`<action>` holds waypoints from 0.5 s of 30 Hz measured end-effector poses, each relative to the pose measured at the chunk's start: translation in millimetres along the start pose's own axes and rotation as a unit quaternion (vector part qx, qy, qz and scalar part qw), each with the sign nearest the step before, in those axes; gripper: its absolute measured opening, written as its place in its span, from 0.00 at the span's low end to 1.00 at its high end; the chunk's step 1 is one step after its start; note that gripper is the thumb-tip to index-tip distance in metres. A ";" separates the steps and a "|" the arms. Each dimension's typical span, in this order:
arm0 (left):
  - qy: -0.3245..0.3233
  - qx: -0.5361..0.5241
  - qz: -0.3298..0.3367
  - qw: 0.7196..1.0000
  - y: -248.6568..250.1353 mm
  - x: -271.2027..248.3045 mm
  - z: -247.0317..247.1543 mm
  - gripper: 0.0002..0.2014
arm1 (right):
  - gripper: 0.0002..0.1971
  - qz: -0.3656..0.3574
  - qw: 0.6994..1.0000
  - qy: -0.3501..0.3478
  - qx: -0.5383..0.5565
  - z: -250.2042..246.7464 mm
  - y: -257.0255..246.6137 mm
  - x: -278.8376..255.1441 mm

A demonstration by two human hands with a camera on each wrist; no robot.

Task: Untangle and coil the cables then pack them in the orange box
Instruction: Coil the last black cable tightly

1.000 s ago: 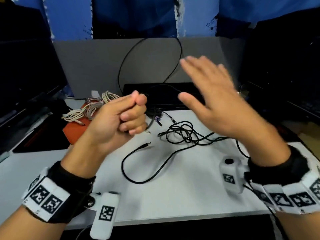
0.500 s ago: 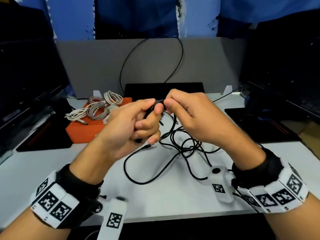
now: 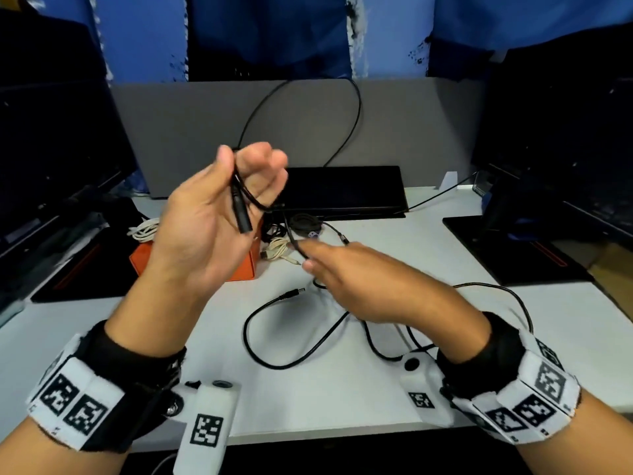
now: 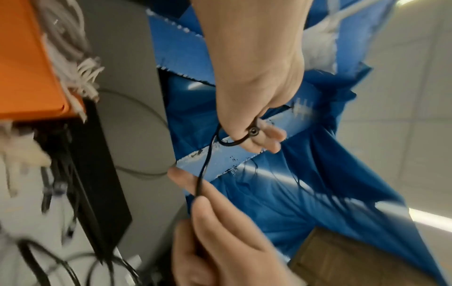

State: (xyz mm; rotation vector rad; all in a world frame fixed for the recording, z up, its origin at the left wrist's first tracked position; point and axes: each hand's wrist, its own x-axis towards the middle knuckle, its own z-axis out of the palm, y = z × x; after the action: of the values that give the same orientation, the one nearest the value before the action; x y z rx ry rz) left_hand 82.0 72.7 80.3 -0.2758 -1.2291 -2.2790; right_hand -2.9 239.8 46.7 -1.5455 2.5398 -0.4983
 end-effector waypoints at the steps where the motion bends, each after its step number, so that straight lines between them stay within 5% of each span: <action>1: -0.002 0.087 0.011 0.996 -3.7 -0.2 -1.8 0.17 | 0.11 -0.008 1.000 -0.026 -0.003 0.4 -6.1 -3.8; 3: -0.031 0.290 0.053 0.955 -12.2 -4.2 -3.7 0.14 | 0.11 -0.026 0.998 -0.058 -0.009 -2.7 -14.9 -11.5; 6: -0.127 0.596 0.106 0.786 -19.8 -7.5 -10.0 0.16 | 0.07 -0.062 0.997 -0.042 -0.036 -14.8 -17.1 -20.7; 8: -0.180 0.689 0.061 0.700 -15.3 -9.3 -9.7 0.15 | 0.03 -0.067 0.997 0.005 -0.041 -27.4 -10.2 -21.2; 10: -0.236 0.671 -0.040 0.702 -9.0 -9.0 -9.9 0.16 | 0.09 -0.065 0.996 0.059 0.000 -38.9 2.4 -19.1; 13: -0.305 0.522 -0.178 0.776 -1.2 -6.0 -19.1 0.28 | 0.16 -0.056 0.990 0.099 0.084 -47.6 19.7 -15.2; 15: -0.318 0.408 -0.218 0.828 5.2 -3.1 -30.3 0.28 | 0.16 -0.051 0.987 0.110 0.105 -50.2 29.2 -13.2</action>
State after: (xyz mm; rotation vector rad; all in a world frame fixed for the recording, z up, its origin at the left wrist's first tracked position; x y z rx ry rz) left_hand 89.4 46.6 65.6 -0.4761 -2.7169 -1.7685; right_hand -35.0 274.4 83.1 -1.6264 2.4701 -0.9668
